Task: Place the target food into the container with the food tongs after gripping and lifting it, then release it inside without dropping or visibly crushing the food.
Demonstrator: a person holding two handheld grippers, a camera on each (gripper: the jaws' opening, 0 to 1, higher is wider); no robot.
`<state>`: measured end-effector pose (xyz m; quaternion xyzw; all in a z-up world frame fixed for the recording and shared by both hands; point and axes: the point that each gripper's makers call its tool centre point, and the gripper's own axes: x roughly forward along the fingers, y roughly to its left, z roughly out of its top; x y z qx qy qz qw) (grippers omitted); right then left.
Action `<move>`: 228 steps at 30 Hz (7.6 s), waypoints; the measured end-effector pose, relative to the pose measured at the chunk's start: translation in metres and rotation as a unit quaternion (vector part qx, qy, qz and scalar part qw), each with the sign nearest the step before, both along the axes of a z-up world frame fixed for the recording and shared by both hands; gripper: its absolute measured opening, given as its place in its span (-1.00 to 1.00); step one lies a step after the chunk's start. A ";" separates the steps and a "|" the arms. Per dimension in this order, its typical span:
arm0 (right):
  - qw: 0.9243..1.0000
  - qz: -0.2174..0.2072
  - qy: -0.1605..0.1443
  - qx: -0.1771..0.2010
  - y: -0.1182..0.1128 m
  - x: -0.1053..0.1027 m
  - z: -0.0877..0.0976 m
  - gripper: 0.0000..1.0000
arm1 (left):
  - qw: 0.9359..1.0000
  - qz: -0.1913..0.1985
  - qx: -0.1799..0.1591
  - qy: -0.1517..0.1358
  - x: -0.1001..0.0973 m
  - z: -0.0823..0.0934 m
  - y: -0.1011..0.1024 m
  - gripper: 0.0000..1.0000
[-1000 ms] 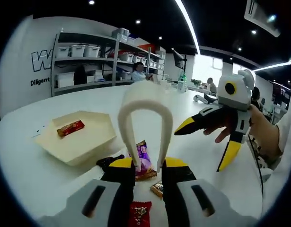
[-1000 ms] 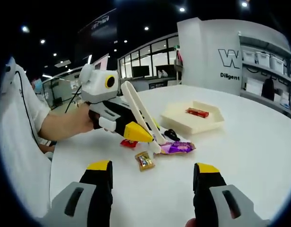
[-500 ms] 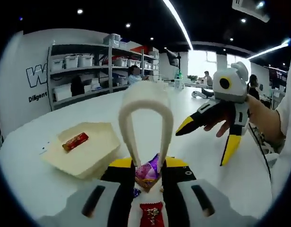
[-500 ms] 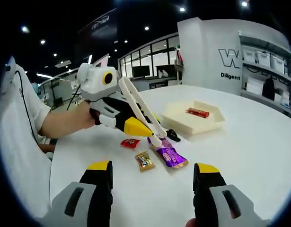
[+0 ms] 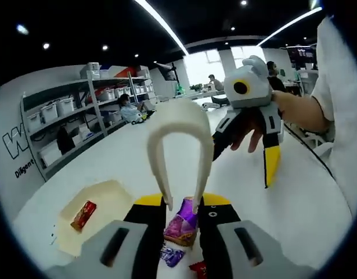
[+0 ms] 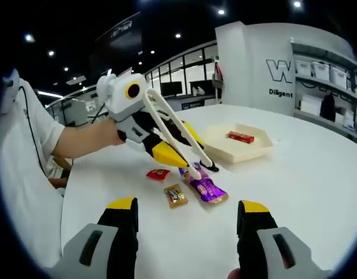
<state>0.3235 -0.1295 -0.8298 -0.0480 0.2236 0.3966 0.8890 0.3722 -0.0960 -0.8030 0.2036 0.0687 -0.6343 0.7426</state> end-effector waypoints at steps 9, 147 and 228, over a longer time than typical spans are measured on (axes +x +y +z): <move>1.000 -0.002 0.000 0.001 -0.001 0.001 0.000 0.34 | 0.999 -0.029 0.033 0.003 0.007 -0.008 0.001 -0.57; 1.000 -0.003 0.003 0.003 -0.005 -0.005 -0.003 0.33 | 0.994 -0.032 0.030 0.105 0.018 0.006 0.024 -0.59; 1.000 -0.014 0.021 0.000 -0.011 -0.002 -0.016 0.32 | 0.995 0.058 0.076 0.039 0.184 -0.027 0.040 -0.59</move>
